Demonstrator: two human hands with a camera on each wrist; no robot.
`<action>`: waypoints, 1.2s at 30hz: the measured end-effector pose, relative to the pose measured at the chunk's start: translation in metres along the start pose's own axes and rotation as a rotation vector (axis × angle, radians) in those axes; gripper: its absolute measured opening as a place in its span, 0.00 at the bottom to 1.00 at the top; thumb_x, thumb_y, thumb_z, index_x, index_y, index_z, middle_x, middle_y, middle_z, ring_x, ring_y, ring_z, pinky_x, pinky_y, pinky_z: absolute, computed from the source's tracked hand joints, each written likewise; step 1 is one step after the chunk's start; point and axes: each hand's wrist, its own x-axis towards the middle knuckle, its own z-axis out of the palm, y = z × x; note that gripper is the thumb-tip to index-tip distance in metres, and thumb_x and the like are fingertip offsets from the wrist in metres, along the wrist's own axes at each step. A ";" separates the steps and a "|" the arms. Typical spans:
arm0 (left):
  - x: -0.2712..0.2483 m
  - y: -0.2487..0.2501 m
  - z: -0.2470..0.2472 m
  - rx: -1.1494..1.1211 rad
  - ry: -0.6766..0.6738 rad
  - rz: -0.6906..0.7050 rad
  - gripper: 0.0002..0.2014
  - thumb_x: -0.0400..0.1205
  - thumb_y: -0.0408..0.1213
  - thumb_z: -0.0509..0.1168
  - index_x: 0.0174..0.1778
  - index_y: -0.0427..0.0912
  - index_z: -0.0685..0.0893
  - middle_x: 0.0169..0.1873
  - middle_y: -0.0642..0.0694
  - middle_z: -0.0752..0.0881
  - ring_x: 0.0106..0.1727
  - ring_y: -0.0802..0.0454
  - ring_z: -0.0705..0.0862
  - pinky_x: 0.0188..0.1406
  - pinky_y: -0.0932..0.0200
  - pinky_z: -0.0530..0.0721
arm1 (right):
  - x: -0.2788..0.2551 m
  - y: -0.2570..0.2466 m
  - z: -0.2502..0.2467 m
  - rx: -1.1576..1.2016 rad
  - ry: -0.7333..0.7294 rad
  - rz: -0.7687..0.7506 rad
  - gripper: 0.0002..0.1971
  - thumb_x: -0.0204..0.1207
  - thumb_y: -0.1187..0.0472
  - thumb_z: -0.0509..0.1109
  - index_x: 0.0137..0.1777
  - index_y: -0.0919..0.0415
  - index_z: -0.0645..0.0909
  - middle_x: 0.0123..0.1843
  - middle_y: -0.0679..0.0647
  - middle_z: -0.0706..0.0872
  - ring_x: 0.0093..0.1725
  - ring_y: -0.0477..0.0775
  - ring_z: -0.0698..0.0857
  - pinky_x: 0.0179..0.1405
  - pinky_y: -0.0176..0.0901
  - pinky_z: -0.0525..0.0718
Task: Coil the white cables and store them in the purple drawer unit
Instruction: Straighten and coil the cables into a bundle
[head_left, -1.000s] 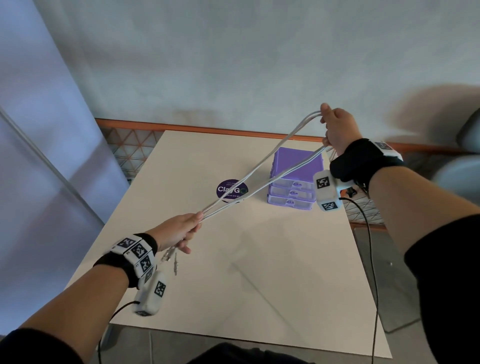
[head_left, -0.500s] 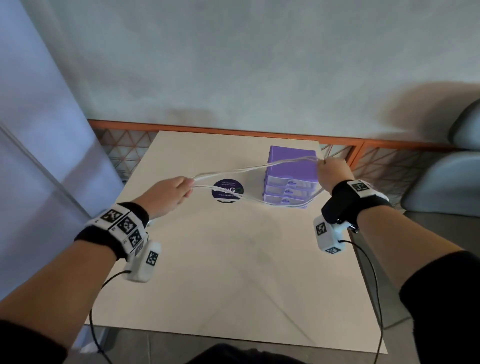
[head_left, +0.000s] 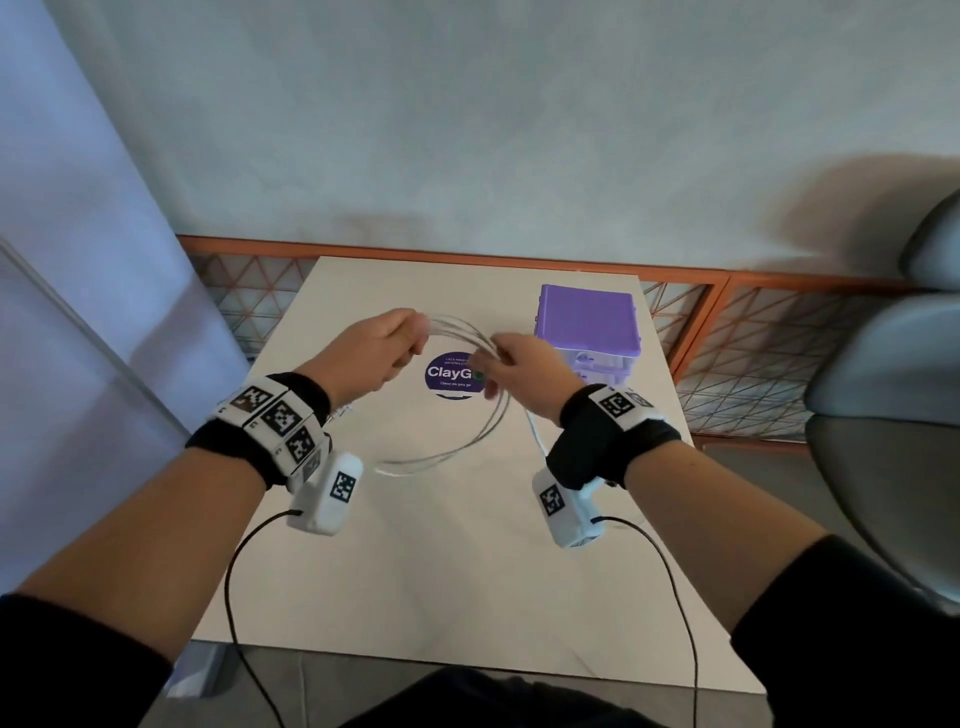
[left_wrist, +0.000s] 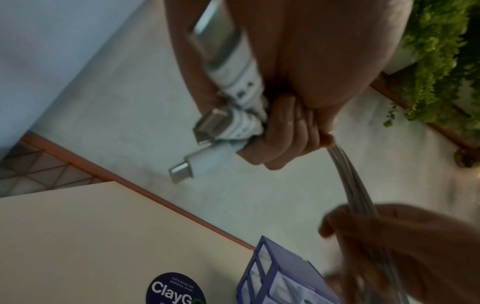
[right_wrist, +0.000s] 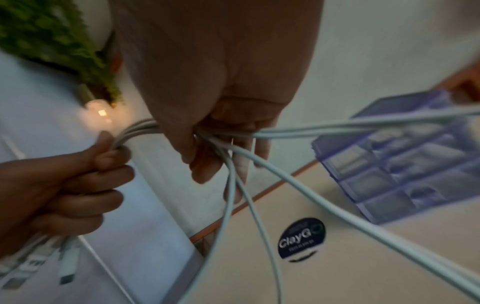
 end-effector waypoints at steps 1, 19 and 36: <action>0.000 -0.002 -0.004 -0.024 0.026 0.004 0.17 0.87 0.50 0.52 0.37 0.46 0.74 0.23 0.54 0.67 0.22 0.58 0.62 0.19 0.67 0.62 | -0.002 0.007 0.000 0.061 -0.013 0.048 0.18 0.80 0.49 0.67 0.45 0.67 0.82 0.31 0.55 0.89 0.26 0.43 0.80 0.32 0.40 0.73; -0.008 -0.012 0.033 -0.188 -0.151 -0.099 0.47 0.65 0.76 0.55 0.62 0.35 0.77 0.23 0.53 0.62 0.22 0.56 0.56 0.21 0.56 0.52 | 0.002 -0.016 -0.039 0.935 0.361 0.255 0.29 0.79 0.35 0.59 0.25 0.55 0.64 0.22 0.49 0.62 0.21 0.49 0.58 0.19 0.39 0.59; -0.005 0.007 0.064 0.206 -0.032 -0.091 0.10 0.74 0.43 0.69 0.47 0.43 0.82 0.33 0.50 0.80 0.35 0.53 0.77 0.34 0.58 0.70 | -0.008 -0.026 -0.055 1.208 0.351 0.232 0.30 0.70 0.40 0.75 0.24 0.52 0.58 0.24 0.49 0.56 0.23 0.51 0.55 0.23 0.42 0.56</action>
